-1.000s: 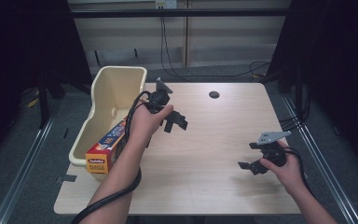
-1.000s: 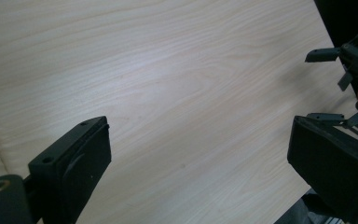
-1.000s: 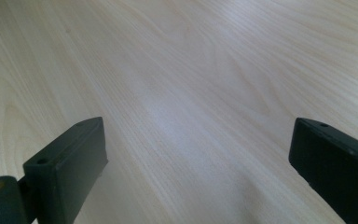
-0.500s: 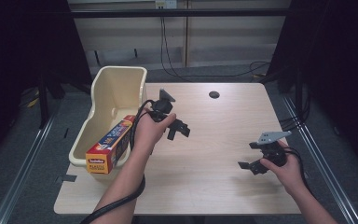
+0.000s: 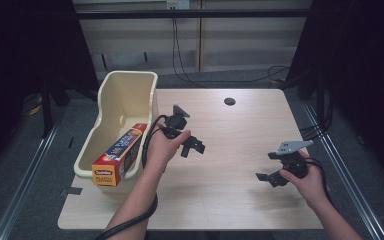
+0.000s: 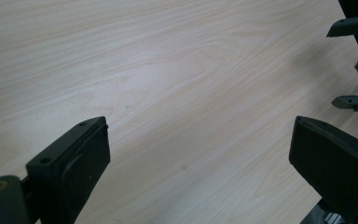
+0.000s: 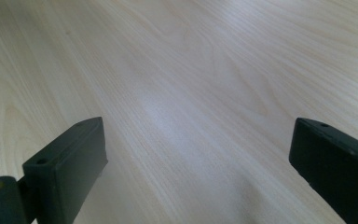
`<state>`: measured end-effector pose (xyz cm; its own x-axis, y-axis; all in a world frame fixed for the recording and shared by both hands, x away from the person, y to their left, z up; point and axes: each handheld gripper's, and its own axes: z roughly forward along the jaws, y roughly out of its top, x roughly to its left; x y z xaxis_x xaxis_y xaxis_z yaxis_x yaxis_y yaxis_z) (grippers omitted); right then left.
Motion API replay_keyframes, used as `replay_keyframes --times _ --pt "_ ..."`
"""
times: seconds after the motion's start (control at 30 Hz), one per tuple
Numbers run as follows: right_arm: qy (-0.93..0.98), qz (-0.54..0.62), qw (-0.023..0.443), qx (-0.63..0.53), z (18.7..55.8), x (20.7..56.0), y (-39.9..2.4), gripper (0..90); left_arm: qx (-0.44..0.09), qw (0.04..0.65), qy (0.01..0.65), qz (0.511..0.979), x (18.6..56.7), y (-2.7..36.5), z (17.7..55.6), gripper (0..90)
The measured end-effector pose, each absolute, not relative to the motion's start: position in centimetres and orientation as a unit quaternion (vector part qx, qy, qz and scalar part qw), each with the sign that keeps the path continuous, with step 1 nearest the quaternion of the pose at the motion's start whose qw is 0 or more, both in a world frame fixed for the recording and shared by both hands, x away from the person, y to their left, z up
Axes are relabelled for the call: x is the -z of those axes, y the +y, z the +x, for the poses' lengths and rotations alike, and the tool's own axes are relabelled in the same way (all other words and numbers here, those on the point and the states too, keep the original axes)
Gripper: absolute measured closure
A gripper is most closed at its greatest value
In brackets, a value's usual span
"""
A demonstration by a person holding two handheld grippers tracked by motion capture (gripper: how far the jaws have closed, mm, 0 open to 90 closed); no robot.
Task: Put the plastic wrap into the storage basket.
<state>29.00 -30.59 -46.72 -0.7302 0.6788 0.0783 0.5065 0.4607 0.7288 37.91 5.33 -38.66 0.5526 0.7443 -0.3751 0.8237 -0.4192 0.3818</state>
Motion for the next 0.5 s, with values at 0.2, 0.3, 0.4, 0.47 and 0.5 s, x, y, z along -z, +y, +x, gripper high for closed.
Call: replay_keyframes --times 0.2,0.3,0.4,0.47,0.5 --pt "0.848 0.35 0.114 -0.382 29.0 46.8 -30.6 3.9 0.084 0.27 0.462 0.841 39.5 5.2 37.6 5.5" --pt "0.848 0.35 0.114 -0.381 29.0 46.8 -30.6 3.9 0.091 0.274 0.461 0.839 39.9 5.2 37.4 5.5" --pt "0.849 0.349 0.114 -0.381 29.0 46.8 -30.6 3.9 0.089 0.273 0.464 0.838 40.4 5.2 37.3 5.7" --pt "0.849 0.348 0.114 -0.38 29.0 46.8 -30.6 3.9 0.09 0.271 0.46 0.841 40.7 5.4 37.3 5.6" --pt "0.849 0.348 0.115 -0.38 29.0 46.8 -30.6 3.9 0.089 0.273 0.463 0.838 40.9 5.4 37.2 5.8"
